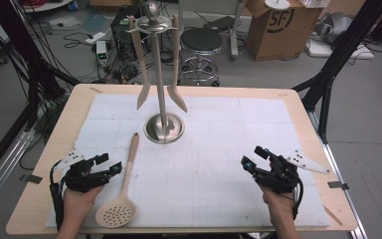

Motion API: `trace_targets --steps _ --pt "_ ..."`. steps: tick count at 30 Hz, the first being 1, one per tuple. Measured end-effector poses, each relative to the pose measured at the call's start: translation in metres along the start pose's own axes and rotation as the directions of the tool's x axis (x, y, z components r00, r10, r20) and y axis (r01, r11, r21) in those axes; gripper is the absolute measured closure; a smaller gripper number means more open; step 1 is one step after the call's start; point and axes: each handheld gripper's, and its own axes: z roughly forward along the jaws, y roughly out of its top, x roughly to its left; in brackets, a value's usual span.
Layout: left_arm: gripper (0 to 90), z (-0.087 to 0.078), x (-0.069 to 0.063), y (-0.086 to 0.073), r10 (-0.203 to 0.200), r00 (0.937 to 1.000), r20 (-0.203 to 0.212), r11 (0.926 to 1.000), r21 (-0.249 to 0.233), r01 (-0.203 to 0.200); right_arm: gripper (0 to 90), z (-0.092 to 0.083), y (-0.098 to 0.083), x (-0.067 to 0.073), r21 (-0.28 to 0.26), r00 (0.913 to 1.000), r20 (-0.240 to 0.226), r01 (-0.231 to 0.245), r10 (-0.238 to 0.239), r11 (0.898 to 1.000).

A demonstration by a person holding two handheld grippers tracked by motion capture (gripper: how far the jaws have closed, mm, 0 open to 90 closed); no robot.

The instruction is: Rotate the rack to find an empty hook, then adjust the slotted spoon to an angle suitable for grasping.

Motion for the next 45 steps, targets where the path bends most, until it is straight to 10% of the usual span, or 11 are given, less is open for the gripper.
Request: trace_targets --steps 9,19,29,45 --pt "30.1 0.003 0.003 -0.002 -0.019 0.9983 -0.055 0.9986 0.048 0.022 24.2 -0.001 -0.001 -0.002 -0.002 1.0000 0.004 -0.001 0.001 1.000" --pt "75.5 0.007 0.005 -0.002 -0.032 0.9990 -0.030 0.9964 0.078 0.034 24.7 -0.004 -0.001 -0.003 -0.016 0.9997 0.025 -0.005 0.005 1.000" --pt "89.8 0.007 0.004 0.001 -0.024 0.9997 -0.006 0.9949 0.098 0.025 24.9 -0.008 -0.002 -0.005 -0.024 0.9996 0.022 -0.015 0.015 1.000" --pt "90.0 0.037 0.020 -0.002 -0.126 0.9913 -0.037 0.9405 0.313 0.132 25.5 -0.011 0.000 -0.003 -0.051 0.9993 0.034 -0.017 0.018 0.999"
